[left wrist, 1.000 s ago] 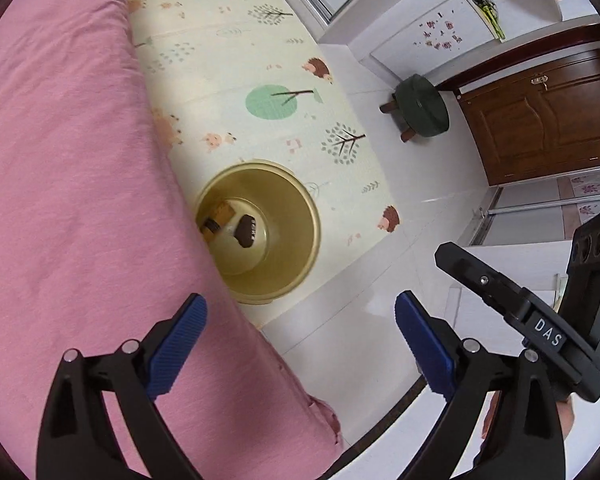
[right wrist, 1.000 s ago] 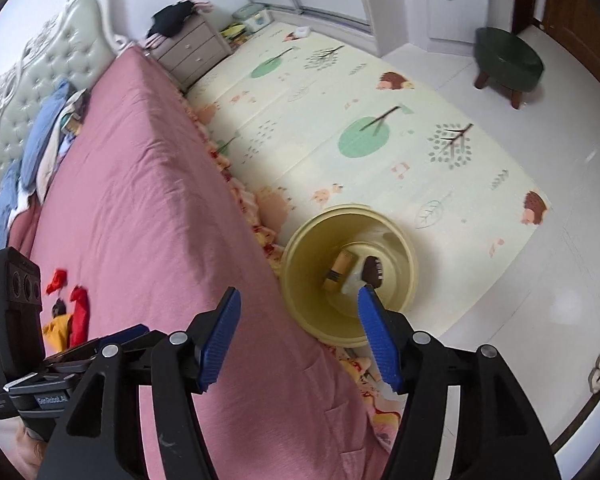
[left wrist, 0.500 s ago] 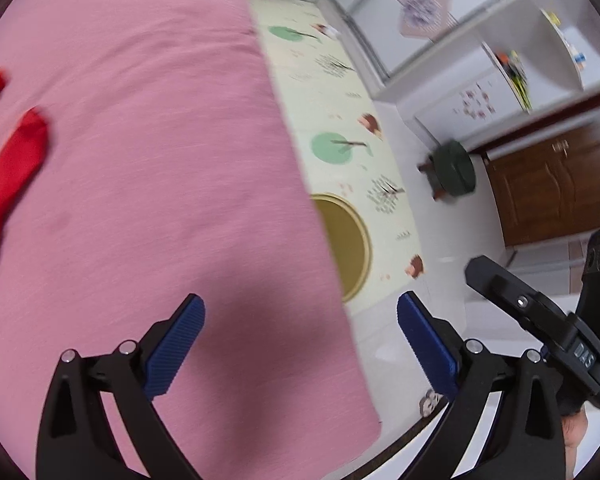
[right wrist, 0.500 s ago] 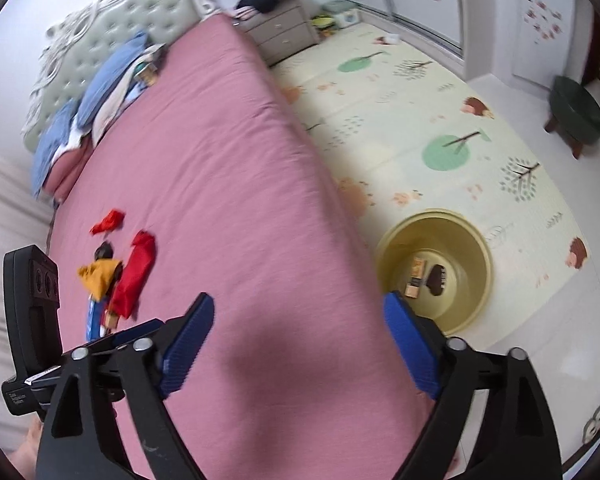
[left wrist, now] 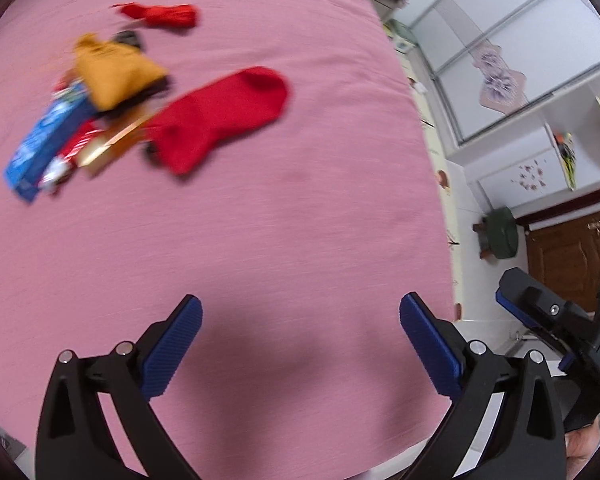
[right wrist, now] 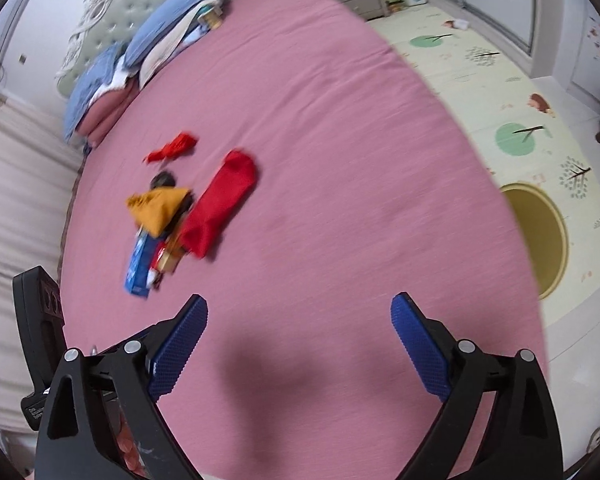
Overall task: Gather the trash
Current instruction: 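Move both tools back toward the items on the bed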
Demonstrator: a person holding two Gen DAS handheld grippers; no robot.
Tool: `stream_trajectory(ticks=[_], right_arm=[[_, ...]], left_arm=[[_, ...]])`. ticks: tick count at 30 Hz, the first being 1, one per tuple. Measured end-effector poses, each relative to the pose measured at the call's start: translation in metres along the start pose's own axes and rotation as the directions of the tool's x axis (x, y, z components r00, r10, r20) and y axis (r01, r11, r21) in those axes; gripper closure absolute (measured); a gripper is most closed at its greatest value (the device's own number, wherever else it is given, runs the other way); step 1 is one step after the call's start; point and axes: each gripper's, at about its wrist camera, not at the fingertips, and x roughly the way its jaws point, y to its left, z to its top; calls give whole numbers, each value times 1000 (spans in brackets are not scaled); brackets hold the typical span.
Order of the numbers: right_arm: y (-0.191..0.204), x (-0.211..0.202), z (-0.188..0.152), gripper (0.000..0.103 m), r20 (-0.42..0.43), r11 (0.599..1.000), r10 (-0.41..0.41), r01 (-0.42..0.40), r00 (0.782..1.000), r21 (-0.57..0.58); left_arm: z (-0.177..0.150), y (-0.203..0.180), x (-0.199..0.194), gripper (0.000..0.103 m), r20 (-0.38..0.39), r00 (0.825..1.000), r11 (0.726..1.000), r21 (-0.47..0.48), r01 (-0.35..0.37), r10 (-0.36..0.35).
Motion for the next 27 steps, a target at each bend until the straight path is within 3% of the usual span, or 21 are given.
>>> stream_trajectory(ticks=[12,20,27], right_arm=[[116,61,-40,13,-76,998,33,-37,997,-54],[160,101,-37,13,-108,998,9,-16,994,-62],[183,138,-17,14,-133,997,-6,-3,991,-74]], left_arm=[[16,143,-45,4,39,995,995,-29,-92,93],[54,197,-54,4,61,990,991,-31,-129,131],[95,236,-35,4,51,981,982,17,-190,189]])
